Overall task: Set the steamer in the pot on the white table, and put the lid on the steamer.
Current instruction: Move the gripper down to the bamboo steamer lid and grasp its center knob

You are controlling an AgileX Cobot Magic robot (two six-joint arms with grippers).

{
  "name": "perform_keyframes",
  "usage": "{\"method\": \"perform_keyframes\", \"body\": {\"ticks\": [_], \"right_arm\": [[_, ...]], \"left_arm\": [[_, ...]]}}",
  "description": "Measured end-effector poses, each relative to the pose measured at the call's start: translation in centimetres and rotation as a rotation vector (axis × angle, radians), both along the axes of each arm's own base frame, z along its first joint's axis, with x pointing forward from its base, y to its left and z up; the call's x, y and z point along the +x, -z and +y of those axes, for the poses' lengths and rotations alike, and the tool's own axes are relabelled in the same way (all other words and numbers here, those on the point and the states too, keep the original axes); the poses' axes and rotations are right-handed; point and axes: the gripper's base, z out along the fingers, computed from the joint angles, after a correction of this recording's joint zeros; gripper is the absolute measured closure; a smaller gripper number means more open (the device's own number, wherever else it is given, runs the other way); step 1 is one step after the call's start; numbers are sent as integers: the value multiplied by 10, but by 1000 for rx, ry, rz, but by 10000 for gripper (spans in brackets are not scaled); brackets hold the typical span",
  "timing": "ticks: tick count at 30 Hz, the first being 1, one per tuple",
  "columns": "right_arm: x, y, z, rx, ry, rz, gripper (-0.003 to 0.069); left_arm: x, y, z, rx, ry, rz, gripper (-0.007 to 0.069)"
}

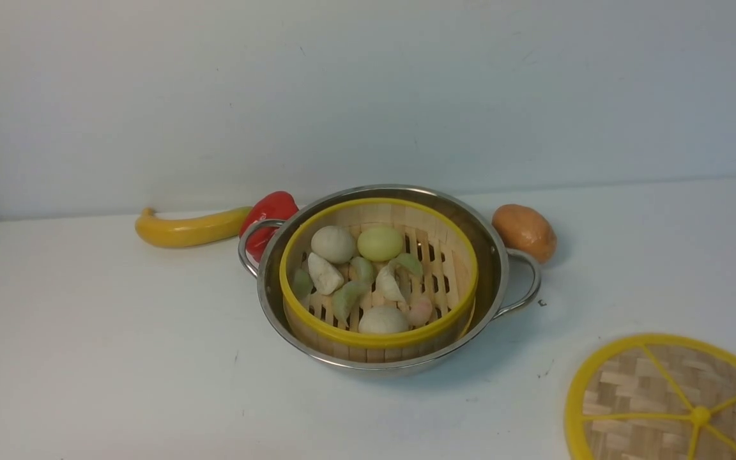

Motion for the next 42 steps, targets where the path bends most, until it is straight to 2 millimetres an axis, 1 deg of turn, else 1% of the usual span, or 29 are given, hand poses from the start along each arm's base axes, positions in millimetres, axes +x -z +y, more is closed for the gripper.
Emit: {"method": "perform_keyframes", "body": {"ticks": [21, 25, 27, 28, 29, 33, 34, 35, 36, 38, 40, 42], "right_arm": [[0, 0, 0, -7, 1, -2, 418], [-1, -11, 0, 16, 7, -27, 418], [-5, -34, -1, 30, 6, -68, 418], [-6, -39, -1, 31, 5, -75, 418], [-12, -59, -1, 43, 1, -98, 418], [-22, -103, 0, 79, -15, -123, 418], [-23, -112, 0, 87, -20, -118, 418], [-24, -128, 1, 97, -27, -113, 418], [-24, -137, 2, 103, -32, -103, 418], [-24, -147, 2, 105, -36, -88, 418], [-15, -162, 4, 97, -45, -41, 418], [-10, -169, 5, 104, -50, -33, 418]], "left_arm": [[0, 0, 0, 0, -1, -2, 204], [0, 0, 0, -1, -1, -1, 204], [0, 0, 0, -1, -1, -1, 204], [0, 0, 0, -2, -1, -1, 204], [0, 0, 0, -1, -1, -1, 204], [0, 0, 0, -1, -1, -1, 204], [0, 0, 0, -1, -1, -1, 204], [0, 0, 0, -1, -1, -1, 204], [0, 0, 0, -1, -1, -1, 204], [0, 0, 0, -1, -1, -1, 204], [0, 0, 0, -1, -1, -1, 204], [0, 0, 0, -1, -1, -1, 204]]}}
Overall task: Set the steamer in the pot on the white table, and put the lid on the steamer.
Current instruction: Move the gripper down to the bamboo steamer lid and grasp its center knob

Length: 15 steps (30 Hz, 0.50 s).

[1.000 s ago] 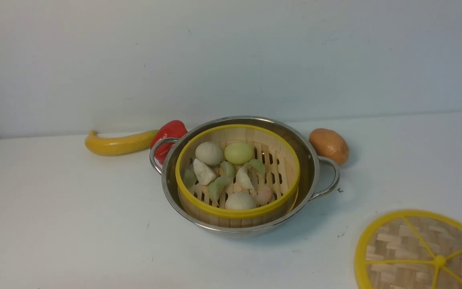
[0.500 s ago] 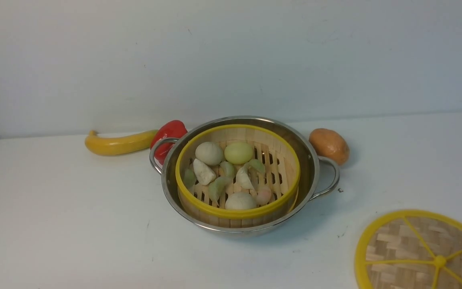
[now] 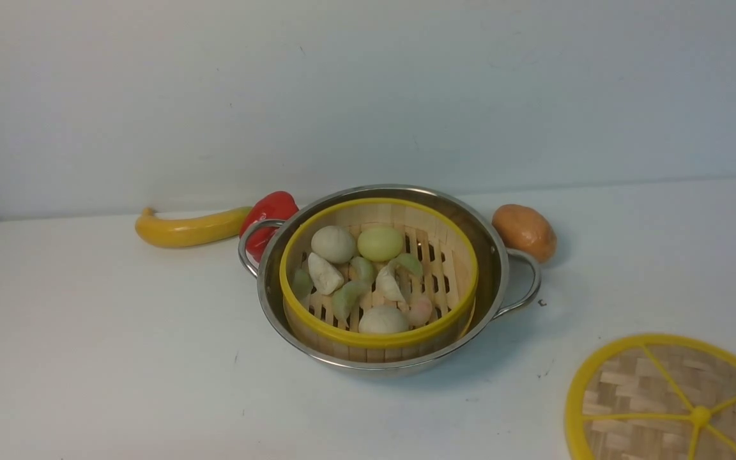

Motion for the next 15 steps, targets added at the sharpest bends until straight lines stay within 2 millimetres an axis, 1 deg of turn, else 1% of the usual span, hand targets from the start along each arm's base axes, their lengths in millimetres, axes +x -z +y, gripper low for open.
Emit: {"method": "perform_keyframes", "body": {"ticks": [1, 4, 5, 6, 7, 8, 9, 10, 13, 14, 15], "right_arm": [[7, -9, 3, 47, -18, -2, 418], [21, -21, 8, 145, -32, -59, 418], [27, -24, 8, 170, -30, -77, 418], [28, -25, 9, 174, -30, -78, 418], [38, -28, 10, 175, -33, -59, 418], [39, -27, 10, 171, -33, -51, 418], [48, -26, 13, 134, -47, 13, 418], [52, -24, 14, 106, -57, 55, 418], [76, -5, 19, -89, -133, 331, 418], [85, 4, 20, -164, -176, 444, 418], [88, 6, 21, -174, -182, 463, 418]], "left_arm": [[0, 0, 0, 0, 0, 0, 204], [0, 0, 0, 0, 0, 0, 204], [0, 0, 0, 0, 0, 0, 204], [0, 0, 0, 0, 0, 0, 204], [0, 0, 0, 0, 0, 0, 204], [0, 0, 0, 0, 0, 0, 204], [0, 0, 0, 0, 0, 0, 204], [0, 0, 0, 0, 0, 0, 204], [0, 0, 0, 0, 0, 0, 204], [0, 0, 0, 0, 0, 0, 204], [0, 0, 0, 0, 0, 0, 204]]}}
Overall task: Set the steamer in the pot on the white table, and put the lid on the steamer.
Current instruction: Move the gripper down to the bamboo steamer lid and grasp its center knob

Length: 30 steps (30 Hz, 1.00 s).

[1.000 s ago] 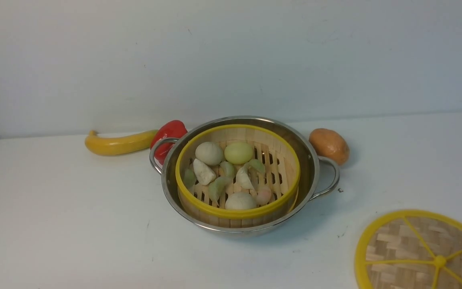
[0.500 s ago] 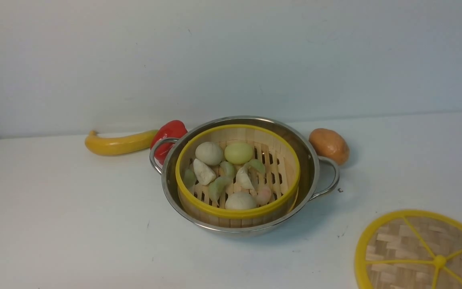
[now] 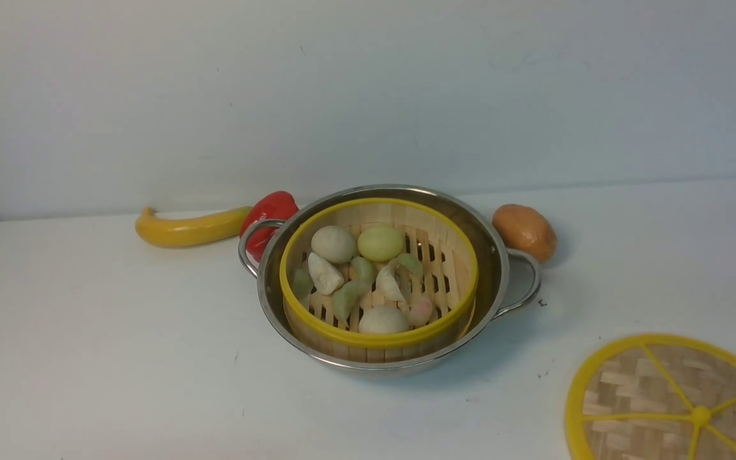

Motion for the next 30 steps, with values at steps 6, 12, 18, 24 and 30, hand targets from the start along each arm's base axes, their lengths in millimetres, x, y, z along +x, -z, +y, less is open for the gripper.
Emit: {"method": "perform_keyframes", "body": {"ticks": [6, 12, 18, 24, 30], "right_arm": [[31, 18, 5, -113, -111, 218, 418], [63, 48, 6, -173, -132, 372, 414], [91, 80, 4, -240, -137, 481, 376], [111, 104, 7, -235, -131, 520, 270], [124, 126, 8, -244, -130, 569, 283]], "left_arm": [[0, 0, 0, 0, 0, 0, 204], [0, 0, 0, 0, 0, 0, 204], [0, 0, 0, 0, 0, 0, 204], [0, 0, 0, 0, 0, 0, 204], [0, 0, 0, 0, 0, 0, 204]]}}
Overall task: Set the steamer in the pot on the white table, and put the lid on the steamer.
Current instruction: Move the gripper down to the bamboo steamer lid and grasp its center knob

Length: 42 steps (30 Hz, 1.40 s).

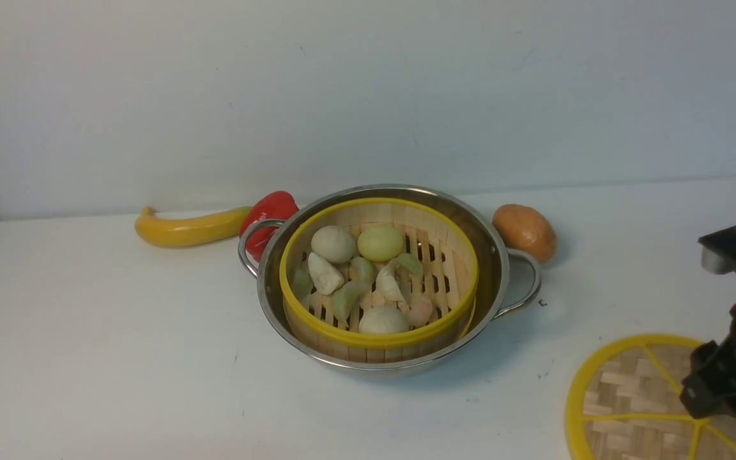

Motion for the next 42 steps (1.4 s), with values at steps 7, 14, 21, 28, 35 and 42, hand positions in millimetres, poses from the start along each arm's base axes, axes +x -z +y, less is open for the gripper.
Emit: {"method": "perform_keyframes", "body": {"ticks": [7, 14, 21, 28, 35, 42], "right_arm": [[10, 15, -2, -37, -15, 14, 336], [13, 23, -1, -40, -15, 33, 342], [13, 32, -1, -44, -18, 98, 342], [13, 34, 0, -38, -13, 105, 342], [15, 34, 0, -31, -7, 86, 357], [15, 34, 0, -30, -7, 90, 361]], "left_arm": [[0, 0, 0, 0, 0, 0, 204], [0, 0, 0, 0, 0, 0, 204], [0, 0, 0, 0, 0, 0, 204], [0, 0, 0, -1, 0, 0, 204], [0, 0, 0, -1, 0, 0, 204], [0, 0, 0, -1, 0, 0, 204]]}}
